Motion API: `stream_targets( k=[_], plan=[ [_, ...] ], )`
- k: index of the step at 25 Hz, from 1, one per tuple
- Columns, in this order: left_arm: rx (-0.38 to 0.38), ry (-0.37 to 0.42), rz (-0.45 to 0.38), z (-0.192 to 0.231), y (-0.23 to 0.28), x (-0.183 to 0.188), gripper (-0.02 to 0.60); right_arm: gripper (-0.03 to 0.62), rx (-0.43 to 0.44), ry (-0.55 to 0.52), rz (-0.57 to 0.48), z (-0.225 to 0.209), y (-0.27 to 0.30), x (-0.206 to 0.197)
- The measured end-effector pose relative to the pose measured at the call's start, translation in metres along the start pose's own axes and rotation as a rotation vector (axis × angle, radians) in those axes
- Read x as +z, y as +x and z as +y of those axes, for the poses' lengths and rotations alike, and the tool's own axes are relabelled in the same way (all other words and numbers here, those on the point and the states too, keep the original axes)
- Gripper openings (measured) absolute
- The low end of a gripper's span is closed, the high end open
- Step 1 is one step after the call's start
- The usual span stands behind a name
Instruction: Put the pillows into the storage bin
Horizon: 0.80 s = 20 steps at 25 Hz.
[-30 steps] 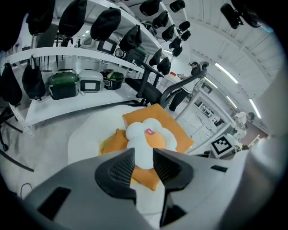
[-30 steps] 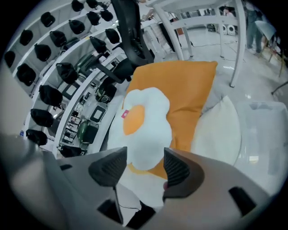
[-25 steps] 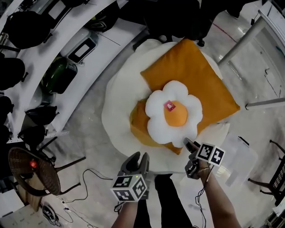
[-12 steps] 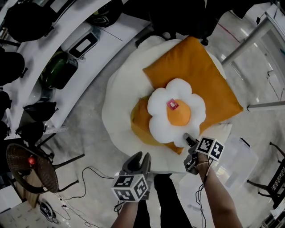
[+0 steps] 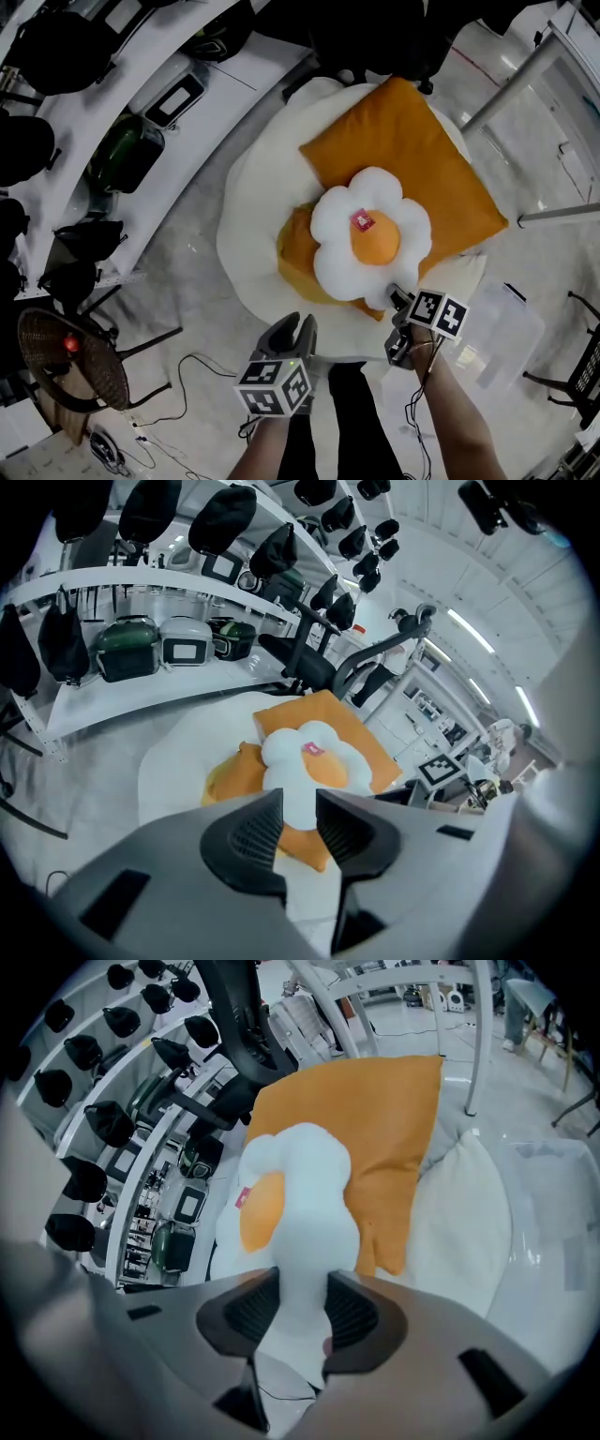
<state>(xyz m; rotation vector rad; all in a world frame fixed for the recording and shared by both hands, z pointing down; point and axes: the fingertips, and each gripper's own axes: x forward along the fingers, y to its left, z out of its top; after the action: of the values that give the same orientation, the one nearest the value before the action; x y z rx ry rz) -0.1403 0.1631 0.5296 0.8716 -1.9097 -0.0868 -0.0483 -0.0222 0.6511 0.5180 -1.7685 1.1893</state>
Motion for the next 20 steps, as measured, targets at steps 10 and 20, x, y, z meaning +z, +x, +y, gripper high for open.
stream_targets(
  k=[10,20],
  plan=[
    [-0.038,0.066,0.028,-0.014,-0.016,-0.003,0.094,0.12,0.055,0.104,-0.047,-0.001,-0.059,-0.042],
    [-0.121,0.174,0.089,-0.053,-0.025,-0.016,0.087,0.097,0.088,0.171,-0.155,-0.008,-0.13,-0.06]
  ],
)
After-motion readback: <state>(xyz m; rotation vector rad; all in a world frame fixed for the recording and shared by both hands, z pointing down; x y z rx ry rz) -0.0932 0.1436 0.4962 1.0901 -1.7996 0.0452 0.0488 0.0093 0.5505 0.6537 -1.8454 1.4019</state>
